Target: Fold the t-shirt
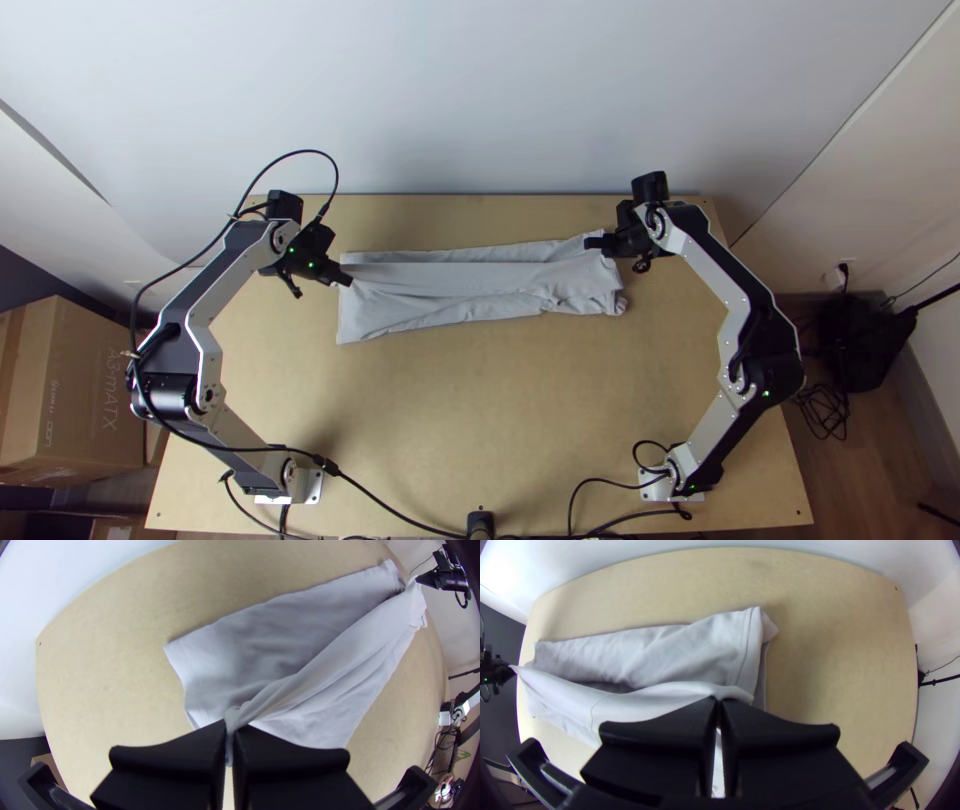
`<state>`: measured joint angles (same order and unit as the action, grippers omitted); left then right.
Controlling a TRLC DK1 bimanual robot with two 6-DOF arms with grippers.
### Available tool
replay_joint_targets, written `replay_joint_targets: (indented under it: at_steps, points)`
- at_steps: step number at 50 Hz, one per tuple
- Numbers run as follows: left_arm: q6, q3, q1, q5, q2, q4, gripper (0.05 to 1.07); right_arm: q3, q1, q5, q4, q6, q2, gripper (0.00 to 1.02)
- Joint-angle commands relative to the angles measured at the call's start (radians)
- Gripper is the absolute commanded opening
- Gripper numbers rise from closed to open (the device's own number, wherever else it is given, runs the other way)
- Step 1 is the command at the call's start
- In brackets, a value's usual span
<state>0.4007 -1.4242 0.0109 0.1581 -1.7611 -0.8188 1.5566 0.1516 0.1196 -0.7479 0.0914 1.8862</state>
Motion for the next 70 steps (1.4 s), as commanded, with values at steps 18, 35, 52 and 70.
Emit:
replay_joint_targets:
  at_steps: [18, 35, 52, 70]
  points:
    - [-0.095, -0.022, 0.018, 0.009, -0.129, 0.155, 0.27, 0.198, 0.025, -0.123, 0.081, 0.025, 0.304, 0.53]
    - [-0.166, 0.028, 0.069, 0.029, -0.011, 0.158, 1.03, -0.015, 0.016, -0.224, 0.213, 0.091, -0.032, 0.98]
    - [-0.191, 0.173, 0.258, 0.353, 0.088, 0.139, 1.03, -0.099, -0.038, 0.115, 0.053, 0.209, -0.371, 0.98]
    - [-0.211, 0.246, 0.324, 0.532, -0.021, 0.156, 1.03, -0.076, -0.228, 0.805, -0.107, 0.464, -0.423, 0.98]
